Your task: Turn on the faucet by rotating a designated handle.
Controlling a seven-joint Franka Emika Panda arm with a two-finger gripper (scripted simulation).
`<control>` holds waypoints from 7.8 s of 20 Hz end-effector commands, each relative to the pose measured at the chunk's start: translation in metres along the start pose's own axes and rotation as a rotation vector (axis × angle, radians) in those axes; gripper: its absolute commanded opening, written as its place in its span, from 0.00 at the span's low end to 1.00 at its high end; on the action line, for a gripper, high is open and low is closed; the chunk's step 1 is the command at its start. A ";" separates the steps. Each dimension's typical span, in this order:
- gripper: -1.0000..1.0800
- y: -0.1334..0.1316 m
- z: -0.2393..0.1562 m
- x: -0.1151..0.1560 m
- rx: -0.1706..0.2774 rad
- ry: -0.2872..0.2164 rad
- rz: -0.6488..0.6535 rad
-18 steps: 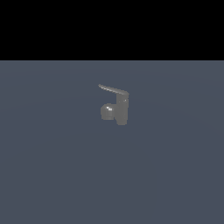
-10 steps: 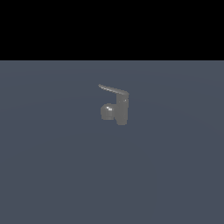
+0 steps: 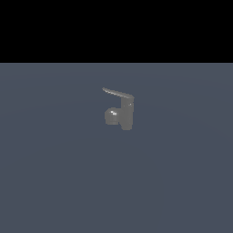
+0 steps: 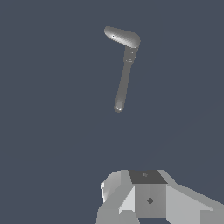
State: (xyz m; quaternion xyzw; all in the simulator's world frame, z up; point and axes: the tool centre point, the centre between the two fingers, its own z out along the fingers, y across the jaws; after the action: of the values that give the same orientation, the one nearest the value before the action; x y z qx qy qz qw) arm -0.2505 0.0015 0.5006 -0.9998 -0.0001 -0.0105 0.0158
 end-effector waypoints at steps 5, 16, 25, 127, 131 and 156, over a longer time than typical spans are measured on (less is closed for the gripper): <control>0.00 -0.001 0.002 0.017 0.028 -0.006 0.057; 0.00 -0.005 0.019 0.081 0.113 -0.040 0.285; 0.00 -0.007 0.051 0.148 0.162 -0.088 0.545; 0.00 -0.024 0.334 0.277 -0.041 0.015 1.782; 0.00 -0.021 0.334 0.266 -0.041 0.015 1.781; 0.00 0.054 0.330 0.212 -0.041 0.013 1.778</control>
State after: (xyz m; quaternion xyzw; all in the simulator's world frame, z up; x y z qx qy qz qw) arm -0.0261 -0.0096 0.1745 -0.6465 0.7629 0.0010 0.0033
